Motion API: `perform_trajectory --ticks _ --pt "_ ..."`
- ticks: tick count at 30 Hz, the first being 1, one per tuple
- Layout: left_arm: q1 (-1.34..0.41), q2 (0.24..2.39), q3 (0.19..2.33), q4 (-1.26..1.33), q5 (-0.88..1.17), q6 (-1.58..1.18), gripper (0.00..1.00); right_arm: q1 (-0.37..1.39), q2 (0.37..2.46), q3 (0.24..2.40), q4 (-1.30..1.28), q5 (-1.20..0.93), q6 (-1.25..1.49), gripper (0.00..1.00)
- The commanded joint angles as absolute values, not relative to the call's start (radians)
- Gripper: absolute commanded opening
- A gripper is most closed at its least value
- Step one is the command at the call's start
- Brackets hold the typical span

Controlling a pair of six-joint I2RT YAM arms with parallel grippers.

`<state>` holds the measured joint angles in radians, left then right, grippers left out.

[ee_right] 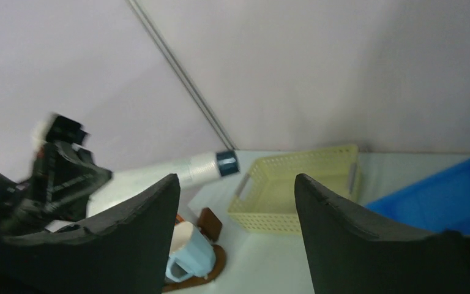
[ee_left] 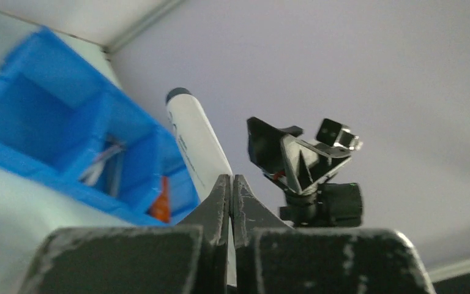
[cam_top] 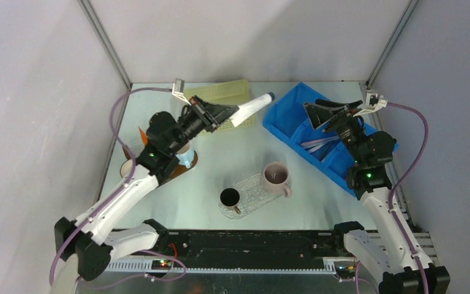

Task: Prepare toiletry sets of a toothbrush and toothpaste on the tray
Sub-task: Pick up the toothpaste from the storage box.

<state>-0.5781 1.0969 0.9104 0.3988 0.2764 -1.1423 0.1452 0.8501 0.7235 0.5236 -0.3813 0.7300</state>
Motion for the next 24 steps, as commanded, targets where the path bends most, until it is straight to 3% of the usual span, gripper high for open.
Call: perform_trajectory --ticks 1,12,24 --pt "-0.534 1.001 1.089 -0.022 0.211 -0.811 0.0 0.144 0.815 0.766 0.358 -0.368 0.589 0.74" --pt "-0.433 0.972 1.566 -0.883 -0.115 -0.384 0.0 0.206 0.803 0.843 0.112 -0.38 0.415 0.78" --pt "-0.179 1.024 1.792 -1.272 -0.214 -0.244 0.0 0.258 0.798 0.9 -0.097 -0.367 0.248 0.82"
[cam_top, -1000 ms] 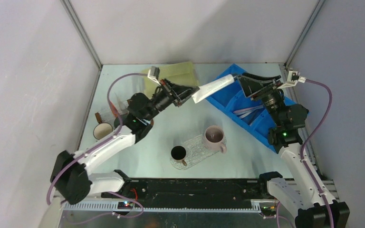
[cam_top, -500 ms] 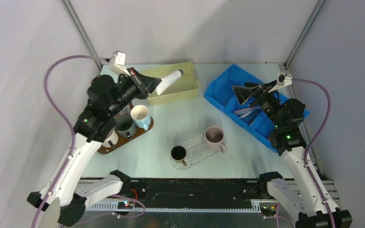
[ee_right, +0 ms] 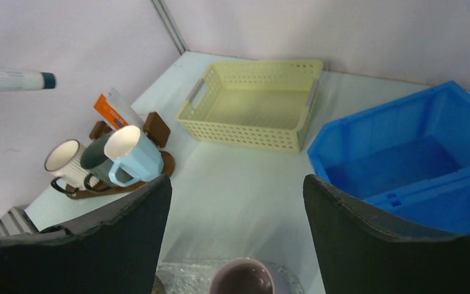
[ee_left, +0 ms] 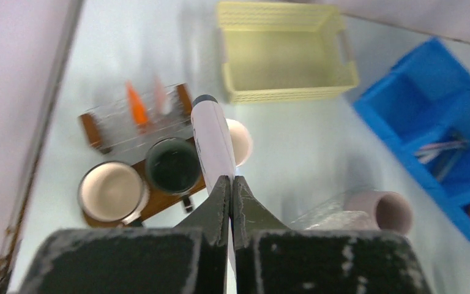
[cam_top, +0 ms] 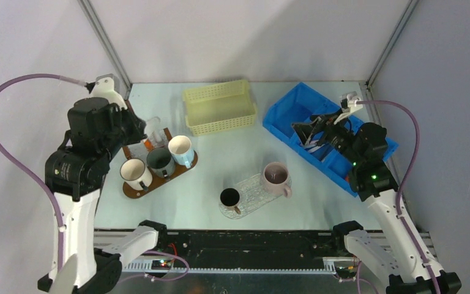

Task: Prepare toiletry sets of a toothbrush and toothpaste on the tray
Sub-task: Pick up the toothpaste from the storage box, then place the toothpaste in the toothpaste holder.

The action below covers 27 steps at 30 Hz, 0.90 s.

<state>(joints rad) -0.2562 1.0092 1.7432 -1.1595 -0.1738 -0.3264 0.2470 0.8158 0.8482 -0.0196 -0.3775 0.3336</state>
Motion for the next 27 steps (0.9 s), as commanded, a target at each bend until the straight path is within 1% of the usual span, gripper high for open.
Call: perform_trajectory --ticks 1,6,9,12,17,20,27 --pt "-0.161 1.026 1.794 -1.283 -0.209 -0.239 0.0 0.263 0.795 0.9 -0.106 -0.35 0.236 0.83" --pt "-0.043 1.053 1.784 -1.279 -0.217 -0.215 0.0 0.329 0.766 0.9 -0.175 -0.248 0.134 0.9" --pt "0.038 1.082 1.752 -1.252 -0.175 -0.201 0.0 0.434 0.743 0.897 -0.208 -0.11 0.037 0.95" --pt "0.142 1.108 1.73 -1.214 -0.098 -0.189 0.0 0.511 0.729 0.889 -0.227 -0.034 -0.035 0.99" --pt "0.255 1.192 1.74 -1.2 -0.038 -0.153 0.0 0.529 0.747 0.888 -0.229 0.024 -0.035 0.99" --pt "0.3 1.248 1.737 -1.184 0.033 -0.142 0.0 0.522 0.763 0.888 -0.209 0.057 -0.038 0.99" --pt "0.356 1.36 1.742 -1.175 0.03 -0.117 0.0 0.506 0.801 0.881 -0.173 0.083 -0.069 0.99"
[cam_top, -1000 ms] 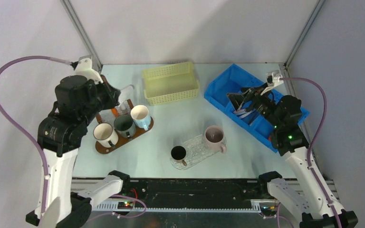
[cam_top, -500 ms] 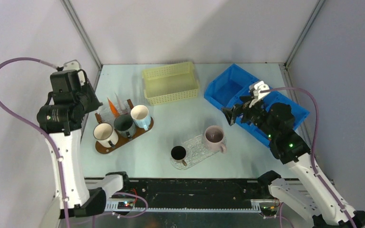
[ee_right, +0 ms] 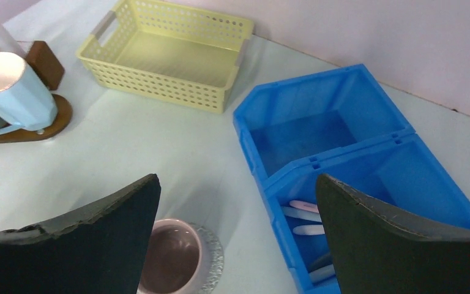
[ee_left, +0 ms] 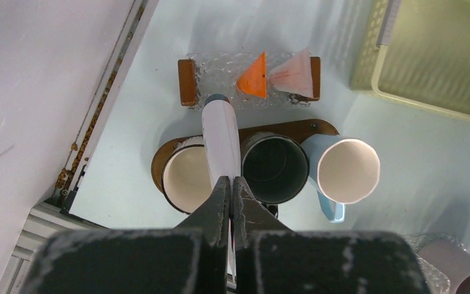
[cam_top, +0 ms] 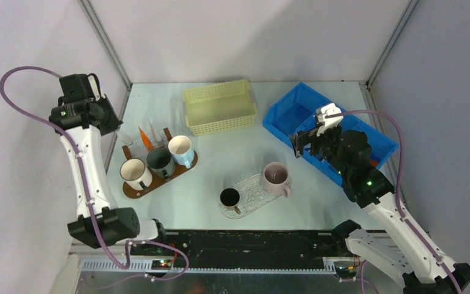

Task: Prepare toiletry sets of a toothbrush and toothpaste on the tray
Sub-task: Place the toothpaste in the toothpaste holder.

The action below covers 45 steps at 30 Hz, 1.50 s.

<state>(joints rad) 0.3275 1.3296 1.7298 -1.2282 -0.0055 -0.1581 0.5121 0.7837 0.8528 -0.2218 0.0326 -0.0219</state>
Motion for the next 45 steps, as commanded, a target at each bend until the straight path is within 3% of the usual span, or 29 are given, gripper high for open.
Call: perform_trajectory --ticks 1,18,45 --pt "0.358 1.382 1.743 -1.169 0.03 -0.115 0.0 0.506 0.808 0.879 -0.171 0.096 -0.081 0.99" --pt "0.376 1.647 1.907 -1.238 0.004 -0.095 0.0 0.443 0.924 0.879 -0.152 0.149 -0.044 0.99" --pt "0.381 1.713 1.845 -1.212 0.054 -0.08 0.0 0.345 1.076 0.939 -0.109 0.107 0.009 1.0"
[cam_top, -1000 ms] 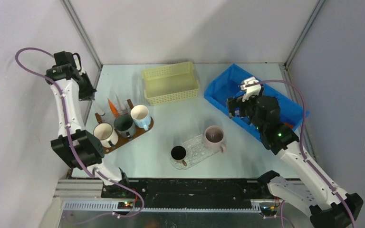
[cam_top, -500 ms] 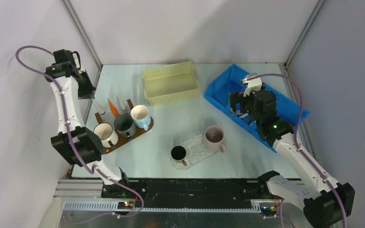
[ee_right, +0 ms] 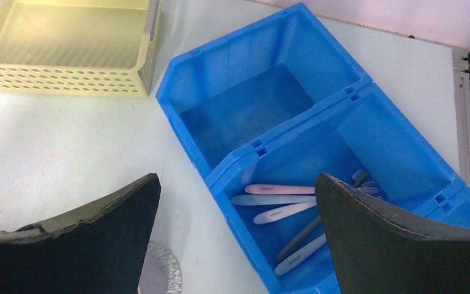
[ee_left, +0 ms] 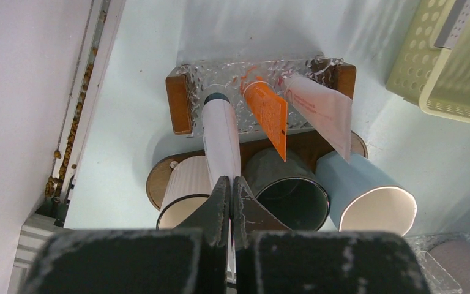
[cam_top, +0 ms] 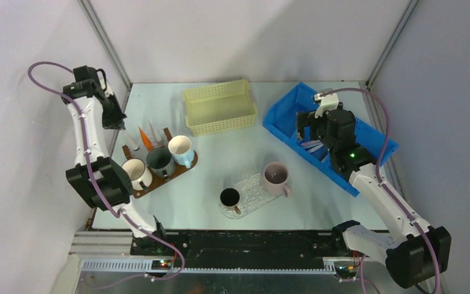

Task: Prepare toiletry sets of a toothbrush and toothpaste on the tray
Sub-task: Place the toothpaste in the toothpaste holder.

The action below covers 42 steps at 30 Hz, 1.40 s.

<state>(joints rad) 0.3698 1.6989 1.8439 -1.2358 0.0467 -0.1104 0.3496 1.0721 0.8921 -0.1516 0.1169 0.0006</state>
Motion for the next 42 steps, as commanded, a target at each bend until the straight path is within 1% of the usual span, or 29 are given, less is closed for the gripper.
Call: perform_trajectory --ticks 1,9,20,24,28,29,30,31,32,34,35,36,37,38,41,42 --pt "0.382 1.721 1.844 -1.212 0.055 -0.08 0.0 0.344 1.076 0.938 -0.108 0.105 0.01 1.0" --pt "0.382 1.753 1.836 -1.185 0.063 -0.081 0.0 0.339 1.077 0.943 -0.125 0.094 0.016 0.99" --pt "0.382 1.806 1.774 -1.115 0.073 -0.071 0.0 0.34 1.071 0.943 -0.157 0.092 0.016 0.99" --pt "0.381 1.8 1.729 -1.092 0.058 -0.064 0.05 0.341 1.064 0.941 -0.173 0.093 0.023 1.0" --pt "0.382 1.797 1.71 -1.09 0.042 -0.06 0.17 0.343 1.04 0.926 -0.18 0.094 0.021 0.99" --pt "0.382 1.795 1.708 -1.093 0.041 -0.06 0.25 0.344 1.026 0.924 -0.181 0.095 0.02 0.99" --pt "0.382 1.784 1.706 -1.093 0.039 -0.06 0.28 0.343 1.019 0.921 -0.184 0.096 0.017 0.99" --pt "0.382 1.778 1.702 -1.092 0.038 -0.061 0.35 0.343 1.006 0.919 -0.189 0.095 0.015 0.99" --pt "0.382 1.76 1.7 -1.092 0.031 -0.061 0.39 0.344 0.999 0.916 -0.198 0.096 0.013 1.0" --pt "0.382 1.725 1.682 -1.084 0.027 -0.066 0.52 0.343 0.969 0.908 -0.208 0.098 0.01 1.0" --pt "0.382 1.694 1.673 -1.071 0.028 -0.071 0.56 0.342 0.961 0.897 -0.208 0.102 0.008 0.99" --pt "0.382 1.675 1.651 -1.062 0.027 -0.074 0.64 0.34 0.939 0.89 -0.205 0.105 0.007 0.99" --pt "0.382 1.638 1.638 -1.038 0.025 -0.082 0.68 0.34 0.928 0.87 -0.2 0.114 0.008 0.99" --pt "0.381 1.616 1.611 -1.024 0.026 -0.089 0.75 0.339 0.903 0.856 -0.189 0.121 0.009 0.99" --pt "0.382 1.498 1.555 -0.937 0.016 -0.128 0.87 0.337 0.845 0.791 -0.17 0.173 0.028 0.99" --pt "0.381 1.475 1.529 -0.903 0.014 -0.139 0.94 0.333 0.819 0.78 -0.166 0.199 0.035 0.99"
